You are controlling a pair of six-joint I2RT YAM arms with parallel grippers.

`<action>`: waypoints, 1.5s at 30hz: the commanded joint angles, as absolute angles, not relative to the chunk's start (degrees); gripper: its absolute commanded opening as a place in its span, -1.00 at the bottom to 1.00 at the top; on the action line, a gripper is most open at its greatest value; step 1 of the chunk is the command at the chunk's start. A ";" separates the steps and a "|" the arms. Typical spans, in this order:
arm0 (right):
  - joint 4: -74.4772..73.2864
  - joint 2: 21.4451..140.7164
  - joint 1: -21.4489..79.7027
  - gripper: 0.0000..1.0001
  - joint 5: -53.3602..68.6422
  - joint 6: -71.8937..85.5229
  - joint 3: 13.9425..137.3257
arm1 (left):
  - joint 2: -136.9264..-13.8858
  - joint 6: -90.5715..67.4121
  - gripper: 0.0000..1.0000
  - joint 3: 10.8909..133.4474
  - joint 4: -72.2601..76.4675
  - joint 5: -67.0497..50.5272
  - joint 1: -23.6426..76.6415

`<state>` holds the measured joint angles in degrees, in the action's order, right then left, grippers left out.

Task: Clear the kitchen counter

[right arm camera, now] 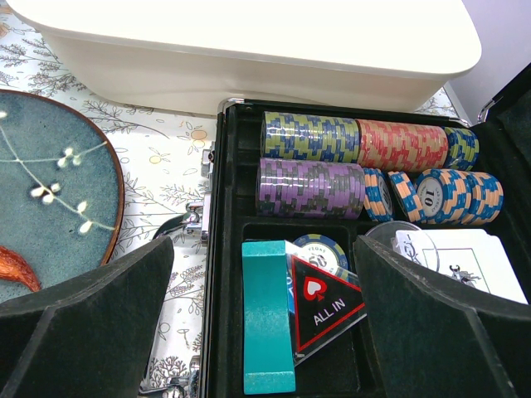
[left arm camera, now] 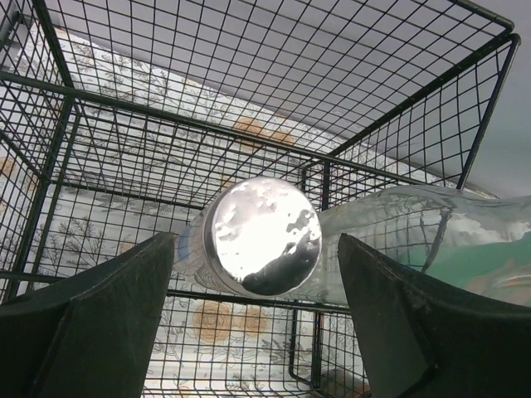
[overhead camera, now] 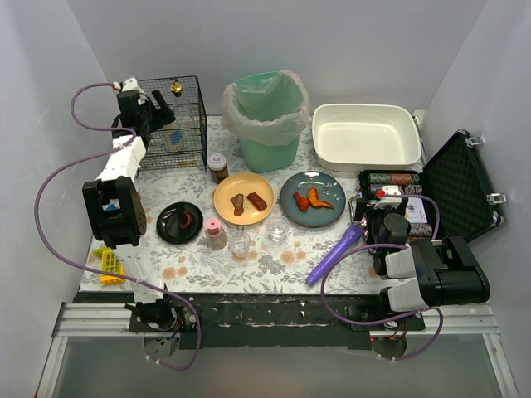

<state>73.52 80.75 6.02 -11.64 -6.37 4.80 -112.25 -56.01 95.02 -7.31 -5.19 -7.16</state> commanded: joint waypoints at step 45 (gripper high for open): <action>77.26 80.95 6.24 0.97 -12.13 -7.12 4.75 | -94.83 -77.96 0.96 67.41 -12.22 26.36 22.41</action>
<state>73.52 80.75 6.02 -11.64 -6.44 4.80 -94.11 -76.29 64.66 -13.43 21.76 22.35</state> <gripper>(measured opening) 0.983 0.981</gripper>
